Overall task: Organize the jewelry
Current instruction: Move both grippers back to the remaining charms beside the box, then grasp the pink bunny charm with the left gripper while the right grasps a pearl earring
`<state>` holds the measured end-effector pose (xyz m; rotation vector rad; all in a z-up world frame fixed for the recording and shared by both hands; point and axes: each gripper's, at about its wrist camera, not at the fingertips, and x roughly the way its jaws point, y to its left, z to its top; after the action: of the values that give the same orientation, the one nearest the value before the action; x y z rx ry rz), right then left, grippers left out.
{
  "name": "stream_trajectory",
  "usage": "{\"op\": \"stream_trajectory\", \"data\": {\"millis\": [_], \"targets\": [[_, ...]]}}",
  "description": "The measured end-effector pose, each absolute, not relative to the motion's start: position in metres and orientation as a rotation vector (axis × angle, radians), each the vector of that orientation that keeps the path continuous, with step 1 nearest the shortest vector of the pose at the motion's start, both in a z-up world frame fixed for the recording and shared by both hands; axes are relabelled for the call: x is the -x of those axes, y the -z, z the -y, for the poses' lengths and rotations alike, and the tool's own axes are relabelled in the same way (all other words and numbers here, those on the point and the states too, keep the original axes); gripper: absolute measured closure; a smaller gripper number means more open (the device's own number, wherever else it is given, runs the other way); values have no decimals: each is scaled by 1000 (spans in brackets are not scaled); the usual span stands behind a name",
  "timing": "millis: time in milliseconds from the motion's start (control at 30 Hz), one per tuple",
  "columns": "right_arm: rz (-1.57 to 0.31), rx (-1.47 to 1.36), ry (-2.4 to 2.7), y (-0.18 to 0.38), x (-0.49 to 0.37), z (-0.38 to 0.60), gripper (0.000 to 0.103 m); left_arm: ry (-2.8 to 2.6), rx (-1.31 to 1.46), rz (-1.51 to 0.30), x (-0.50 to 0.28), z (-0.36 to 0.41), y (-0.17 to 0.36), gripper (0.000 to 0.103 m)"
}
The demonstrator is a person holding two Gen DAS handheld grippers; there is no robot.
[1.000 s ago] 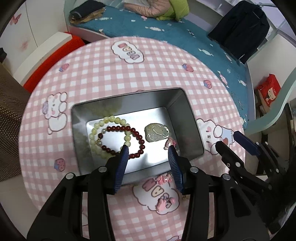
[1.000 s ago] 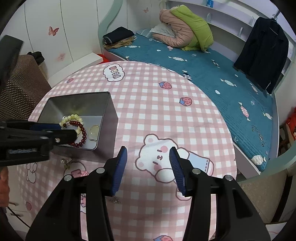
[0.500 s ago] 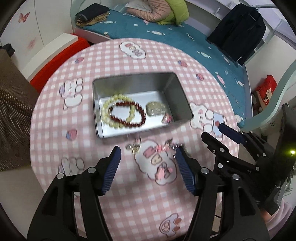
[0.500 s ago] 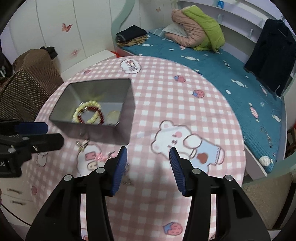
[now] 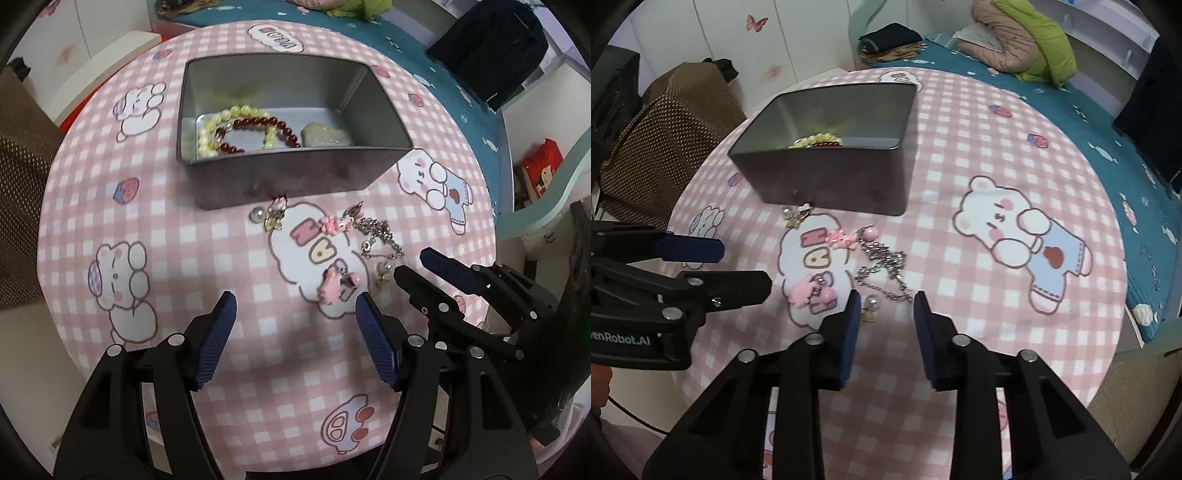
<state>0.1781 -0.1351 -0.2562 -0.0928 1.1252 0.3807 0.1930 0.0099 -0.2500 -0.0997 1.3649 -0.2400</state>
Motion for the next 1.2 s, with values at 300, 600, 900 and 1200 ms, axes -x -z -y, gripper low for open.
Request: {"op": "stream_trajectory", "data": {"millis": [300, 600, 900, 1200], "targets": [[-1148, 140, -405, 274, -178, 121, 93, 285, 121, -1369, -196, -9, 257, 35], [-1136, 111, -389, 271, -176, 129, 94, 336, 108, -1384, -203, 9, 269, 59], [-1119, 83, -347, 260, -176, 141, 94, 336, 46, -1389, -208, 27, 281, 72], [-1110, 76, -330, 256, -174, 145, 94, 307, 30, -1392, -210, 25, 285, 95]]}}
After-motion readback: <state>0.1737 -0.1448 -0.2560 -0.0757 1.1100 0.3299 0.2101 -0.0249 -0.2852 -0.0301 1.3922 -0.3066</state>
